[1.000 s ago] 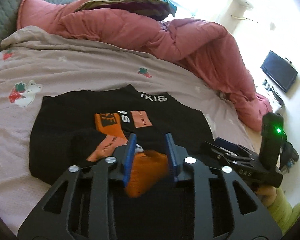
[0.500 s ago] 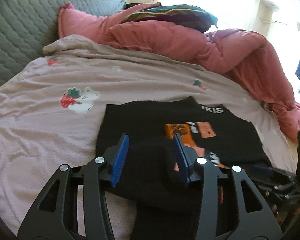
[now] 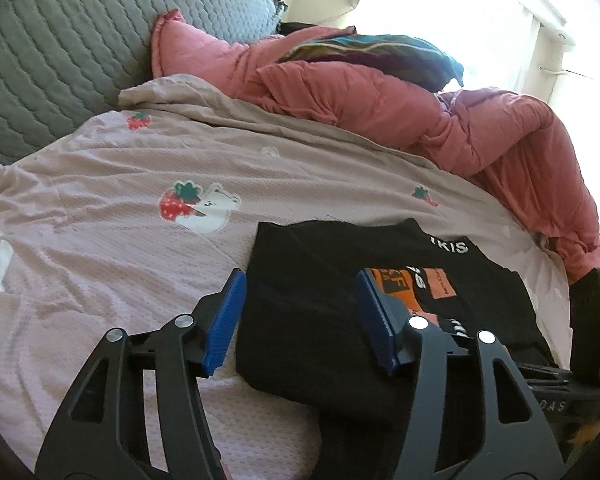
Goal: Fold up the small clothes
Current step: 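Grasp the shirt hem with the right tool and lift it toward the collar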
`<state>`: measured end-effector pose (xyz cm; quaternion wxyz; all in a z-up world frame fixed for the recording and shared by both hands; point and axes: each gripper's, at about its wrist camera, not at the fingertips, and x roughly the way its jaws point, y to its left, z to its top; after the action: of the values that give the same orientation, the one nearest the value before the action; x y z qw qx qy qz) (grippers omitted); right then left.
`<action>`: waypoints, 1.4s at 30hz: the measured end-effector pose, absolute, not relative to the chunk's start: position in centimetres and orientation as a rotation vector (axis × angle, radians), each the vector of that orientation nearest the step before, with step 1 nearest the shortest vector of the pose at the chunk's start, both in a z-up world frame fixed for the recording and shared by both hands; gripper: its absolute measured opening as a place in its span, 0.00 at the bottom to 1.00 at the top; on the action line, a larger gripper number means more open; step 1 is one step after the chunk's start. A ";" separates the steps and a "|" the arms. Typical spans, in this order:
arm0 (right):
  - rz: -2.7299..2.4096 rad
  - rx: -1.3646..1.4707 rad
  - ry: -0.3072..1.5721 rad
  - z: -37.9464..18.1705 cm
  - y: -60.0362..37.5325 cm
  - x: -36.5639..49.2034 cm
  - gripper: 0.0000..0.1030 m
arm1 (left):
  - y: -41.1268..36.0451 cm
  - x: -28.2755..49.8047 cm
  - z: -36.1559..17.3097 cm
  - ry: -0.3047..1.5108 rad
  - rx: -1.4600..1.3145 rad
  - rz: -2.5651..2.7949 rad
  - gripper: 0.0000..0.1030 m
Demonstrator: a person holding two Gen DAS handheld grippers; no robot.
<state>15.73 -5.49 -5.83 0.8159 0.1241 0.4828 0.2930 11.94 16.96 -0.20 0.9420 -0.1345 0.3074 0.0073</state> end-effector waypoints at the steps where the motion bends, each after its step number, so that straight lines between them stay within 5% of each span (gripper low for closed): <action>1: 0.635 0.236 1.009 -5.4 -5.1 15.7 0.42 | 17.2 11.9 -0.2 0.624 -0.279 0.019 0.48; 5: 0.640 0.122 0.908 -3.2 -4.2 15.7 0.30 | 17.8 11.9 -0.2 0.618 -0.297 0.034 0.48; 16: 0.527 -0.065 0.608 4.0 -8.2 16.7 0.28 | 17.7 11.7 -0.3 0.605 -0.287 0.025 0.48; 34: 0.309 -0.068 0.673 0.7 -17.7 19.1 0.28 | 15.0 12.2 -0.8 0.640 -0.208 -0.010 0.48; 42: 0.206 -0.105 0.679 -0.6 -19.2 18.8 0.45 | 11.0 14.7 -0.4 0.722 -0.189 -0.091 0.48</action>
<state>18.77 -19.16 -0.56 0.9365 -0.0513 0.3320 0.1007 14.75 11.03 -0.37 0.9302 -0.0921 0.3525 -0.0444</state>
